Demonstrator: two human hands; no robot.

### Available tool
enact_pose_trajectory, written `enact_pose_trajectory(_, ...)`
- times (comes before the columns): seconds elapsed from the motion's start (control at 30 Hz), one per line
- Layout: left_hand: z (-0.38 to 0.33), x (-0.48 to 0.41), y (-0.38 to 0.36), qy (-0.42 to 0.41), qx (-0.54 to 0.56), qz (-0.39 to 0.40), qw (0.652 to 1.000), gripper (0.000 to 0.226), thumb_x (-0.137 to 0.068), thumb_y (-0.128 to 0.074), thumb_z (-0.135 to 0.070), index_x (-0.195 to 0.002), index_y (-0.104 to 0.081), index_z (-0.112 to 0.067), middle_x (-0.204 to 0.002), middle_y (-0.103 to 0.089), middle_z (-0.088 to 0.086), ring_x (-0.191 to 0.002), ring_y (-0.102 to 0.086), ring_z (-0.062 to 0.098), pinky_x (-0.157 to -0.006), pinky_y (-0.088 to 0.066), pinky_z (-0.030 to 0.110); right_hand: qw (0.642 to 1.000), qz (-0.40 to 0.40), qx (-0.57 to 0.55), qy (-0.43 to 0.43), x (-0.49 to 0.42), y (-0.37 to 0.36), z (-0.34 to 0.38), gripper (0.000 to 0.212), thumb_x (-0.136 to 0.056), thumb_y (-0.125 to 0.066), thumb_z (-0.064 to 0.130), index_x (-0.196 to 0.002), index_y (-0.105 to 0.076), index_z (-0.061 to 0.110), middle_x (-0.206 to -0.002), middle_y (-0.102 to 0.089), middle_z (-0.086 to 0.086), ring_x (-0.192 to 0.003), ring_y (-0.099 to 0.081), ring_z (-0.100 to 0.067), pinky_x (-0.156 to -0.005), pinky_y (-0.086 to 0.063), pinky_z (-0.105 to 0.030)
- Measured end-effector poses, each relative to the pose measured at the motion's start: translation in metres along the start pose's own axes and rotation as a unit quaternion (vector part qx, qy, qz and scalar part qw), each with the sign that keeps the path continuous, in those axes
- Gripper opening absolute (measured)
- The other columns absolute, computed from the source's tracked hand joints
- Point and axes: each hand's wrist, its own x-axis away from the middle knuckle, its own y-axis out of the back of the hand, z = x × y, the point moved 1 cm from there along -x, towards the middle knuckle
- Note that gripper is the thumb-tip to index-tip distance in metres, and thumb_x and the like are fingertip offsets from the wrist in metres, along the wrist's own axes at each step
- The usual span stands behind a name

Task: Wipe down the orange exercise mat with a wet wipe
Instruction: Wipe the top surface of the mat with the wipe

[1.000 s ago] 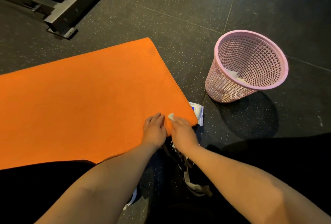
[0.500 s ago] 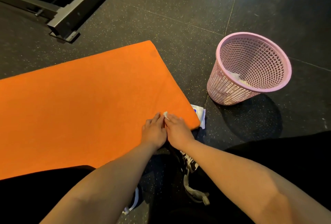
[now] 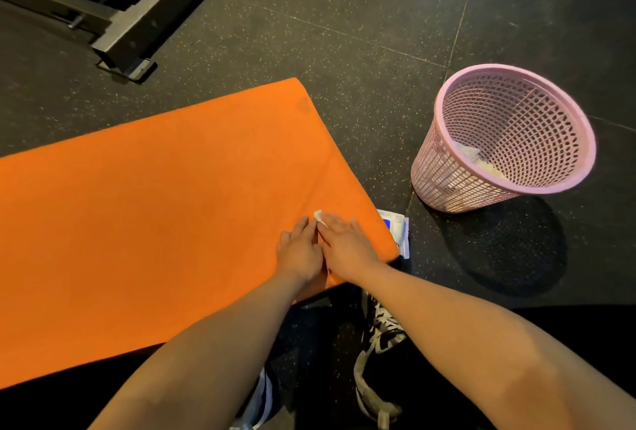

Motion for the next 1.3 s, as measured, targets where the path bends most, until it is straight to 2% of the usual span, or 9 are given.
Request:
enact_pose_trajectory(0.17,0.005,-0.002,-0.005,-0.016,-0.019,-0.011,1.0,0.058,-0.103,-0.038,-0.026,-0.159,-0.024,-0.026,-0.167,-0.014,-0.003,-0.134,-0.032,0.033,-0.114,-0.024,0.035,0.988,-0.044,0.011,-0.147,-0.018,0.019,-0.014,0.06,-0.105,-0.034,0.024,-0.162,-0.016,0.017,-0.17,0.001,0.002,-0.156,0.003,-0.018,-0.127,0.001,-0.045)
enact_pose_trajectory(0.37,0.007,0.01,-0.009,-0.022,0.036,-0.01,0.999,0.06,-0.1,-0.04,-0.017,-0.159,-0.026,-0.025,-0.165,-0.021,-0.003,-0.145,-0.025,0.027,-0.12,-0.018,0.034,1.0,-0.01,-0.008,0.0,0.013,-0.008,0.009,0.053,-0.107,-0.032,0.025,-0.16,-0.027,0.022,-0.169,-0.015,0.006,-0.155,-0.01,-0.014,-0.126,-0.002,-0.042)
enact_pose_trajectory(0.43,0.009,0.016,-0.011,-0.04,0.012,-0.012,0.999,0.06,-0.1,-0.041,-0.018,-0.158,-0.028,-0.023,-0.165,-0.023,0.0,-0.147,-0.025,0.027,-0.12,-0.018,0.034,0.999,-0.016,0.026,-0.014,0.012,-0.002,-0.004,0.054,-0.106,-0.033,0.029,-0.16,-0.026,0.025,-0.169,-0.013,0.008,-0.156,-0.007,-0.014,-0.126,0.0,-0.044)
enact_pose_trajectory(0.6,0.004,0.032,-0.012,-0.058,0.0,-0.008,0.998,0.054,-0.104,-0.04,-0.022,-0.157,-0.031,-0.019,-0.165,-0.023,0.003,-0.149,-0.023,0.028,-0.121,-0.015,0.034,0.987,-0.062,0.021,-0.146,0.018,0.015,-0.019,0.057,-0.104,-0.035,0.024,-0.16,-0.025,0.018,-0.169,-0.011,0.004,-0.156,-0.006,-0.017,-0.127,-0.002,-0.043)
enact_pose_trajectory(0.73,0.003,0.046,-0.01,-0.077,0.035,0.005,0.996,0.051,-0.107,-0.039,-0.024,-0.156,-0.034,-0.014,-0.163,-0.027,0.009,-0.151,-0.024,0.026,-0.124,-0.015,0.035,0.994,-0.066,-0.029,-0.085,0.04,-0.012,0.019,0.051,-0.107,-0.031,0.025,-0.157,-0.034,0.018,-0.167,-0.022,0.002,-0.154,-0.016,-0.017,-0.127,-0.004,-0.042)
enact_pose_trajectory(0.87,0.003,0.053,-0.012,-0.082,0.039,0.01,0.996,0.055,-0.104,-0.034,-0.033,-0.156,-0.034,-0.014,-0.162,-0.03,0.01,-0.15,-0.025,0.026,-0.124,-0.018,0.039,0.997,-0.062,-0.014,-0.037,0.051,-0.018,0.018,0.051,-0.107,-0.03,0.026,-0.158,-0.031,0.021,-0.167,-0.021,0.005,-0.154,-0.016,-0.015,-0.126,-0.004,-0.042)
enact_pose_trajectory(1.07,0.003,0.052,-0.015,-0.069,-0.009,0.002,0.998,0.053,-0.105,-0.039,-0.016,-0.157,-0.03,-0.012,-0.166,-0.019,0.009,-0.153,-0.015,0.026,-0.124,-0.01,0.034,0.984,-0.085,0.012,-0.154,0.05,0.0,-0.005,0.055,-0.106,-0.034,0.025,-0.159,-0.027,0.017,-0.169,-0.011,0.002,-0.156,-0.007,-0.019,-0.126,-0.001,-0.044)
enact_pose_trajectory(1.23,-0.002,0.054,-0.022,-0.07,-0.037,0.005,0.997,0.054,-0.107,-0.034,-0.025,-0.159,-0.023,-0.018,-0.166,-0.019,0.009,-0.154,-0.013,0.026,-0.124,-0.01,0.037,0.995,-0.088,-0.04,-0.033,0.074,-0.028,0.022,0.053,-0.107,-0.037,0.022,-0.159,-0.03,0.016,-0.167,-0.021,0.0,-0.153,-0.017,-0.019,-0.126,-0.004,-0.037)
enact_pose_trajectory(1.3,-0.001,0.056,-0.022,-0.064,-0.047,0.007,0.997,0.053,-0.108,-0.032,-0.026,-0.16,-0.023,-0.02,-0.167,-0.017,0.007,-0.154,-0.011,0.025,-0.124,-0.01,0.038,0.996,-0.088,-0.007,-0.032,0.072,-0.023,0.01,0.052,-0.107,-0.036,0.024,-0.158,-0.032,0.02,-0.167,-0.022,0.002,-0.154,-0.016,-0.018,-0.126,-0.002,-0.04)
